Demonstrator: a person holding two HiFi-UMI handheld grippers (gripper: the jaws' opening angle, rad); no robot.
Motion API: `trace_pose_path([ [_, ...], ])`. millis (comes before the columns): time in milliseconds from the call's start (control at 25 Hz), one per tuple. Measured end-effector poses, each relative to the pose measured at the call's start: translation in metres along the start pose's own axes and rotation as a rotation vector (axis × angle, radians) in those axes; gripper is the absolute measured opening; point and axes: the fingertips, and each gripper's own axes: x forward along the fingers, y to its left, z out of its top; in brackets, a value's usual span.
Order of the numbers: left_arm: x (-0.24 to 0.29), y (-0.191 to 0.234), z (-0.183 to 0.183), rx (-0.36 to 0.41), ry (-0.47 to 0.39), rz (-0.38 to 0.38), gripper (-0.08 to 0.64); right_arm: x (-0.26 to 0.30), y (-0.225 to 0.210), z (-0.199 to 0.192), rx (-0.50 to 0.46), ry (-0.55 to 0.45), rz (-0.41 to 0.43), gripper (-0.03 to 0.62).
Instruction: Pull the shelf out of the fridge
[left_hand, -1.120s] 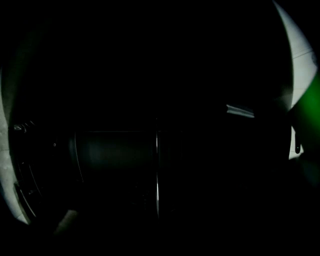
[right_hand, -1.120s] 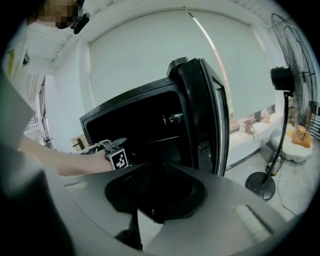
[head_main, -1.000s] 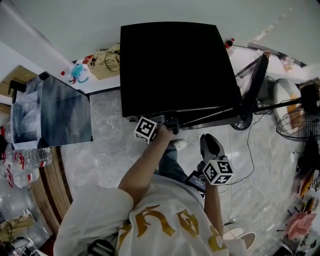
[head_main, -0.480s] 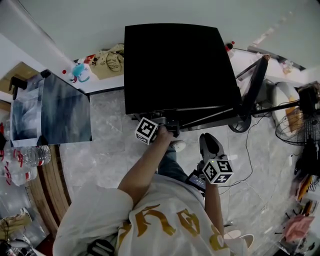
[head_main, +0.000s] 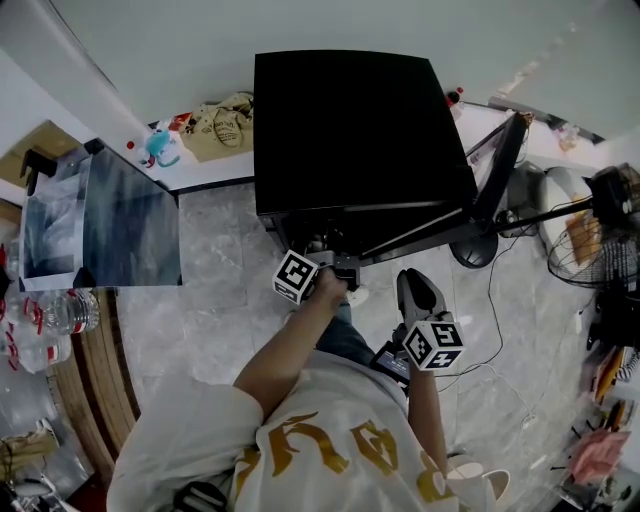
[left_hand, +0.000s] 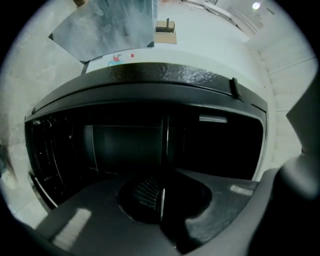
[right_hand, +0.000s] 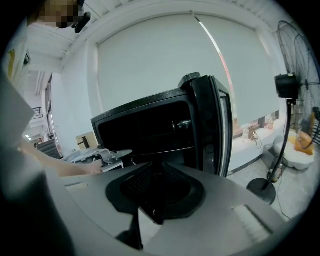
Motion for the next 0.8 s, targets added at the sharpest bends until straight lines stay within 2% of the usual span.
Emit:
trace_pose_path([
  [240, -0.021, -0.001, -0.008, -0.002, 0.021, 0.003, 0.017, -0.015, 0.001, -0.006, -0.004, -0.004, -0.011, 0.075],
  [600, -0.049, -0.001, -0.021, -0.009, 0.063, 0.026, 0.017, -0.025, 0.004, -0.010, -0.016, -0.018, -0.025, 0.025],
  [800, -0.056, -0.001, -0.024, -0.011, 0.084, 0.029, 0.017, -0.027, 0.010, -0.007, -0.017, -0.037, -0.028, 0.025],
])
